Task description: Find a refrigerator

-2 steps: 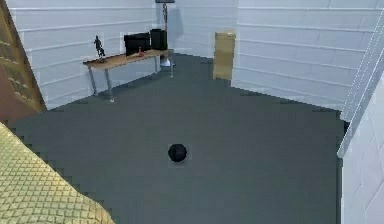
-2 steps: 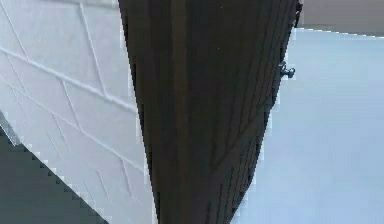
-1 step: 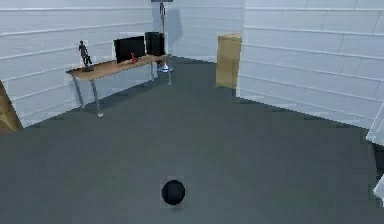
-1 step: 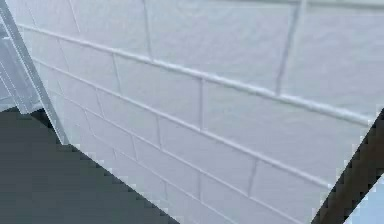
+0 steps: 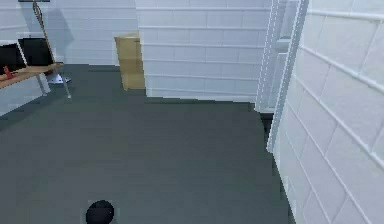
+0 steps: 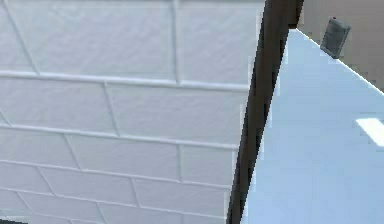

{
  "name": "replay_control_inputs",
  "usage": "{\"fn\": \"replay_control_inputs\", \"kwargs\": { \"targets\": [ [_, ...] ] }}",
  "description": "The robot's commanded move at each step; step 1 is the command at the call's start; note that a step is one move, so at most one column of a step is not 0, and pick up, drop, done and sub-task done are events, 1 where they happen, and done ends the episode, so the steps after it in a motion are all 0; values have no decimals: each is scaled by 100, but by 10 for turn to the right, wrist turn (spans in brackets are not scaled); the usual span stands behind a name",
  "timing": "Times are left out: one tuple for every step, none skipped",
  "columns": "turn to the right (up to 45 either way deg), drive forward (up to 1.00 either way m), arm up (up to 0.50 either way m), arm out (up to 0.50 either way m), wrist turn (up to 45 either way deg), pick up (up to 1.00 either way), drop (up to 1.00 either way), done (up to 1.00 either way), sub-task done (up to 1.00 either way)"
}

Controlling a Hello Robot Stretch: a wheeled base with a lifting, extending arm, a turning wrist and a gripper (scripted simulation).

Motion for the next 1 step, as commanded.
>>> {"fn": "replay_control_inputs", "kwargs": {
  "targets": [
    [0,10,0,0,0,0,0,0,0]
  ]
}}
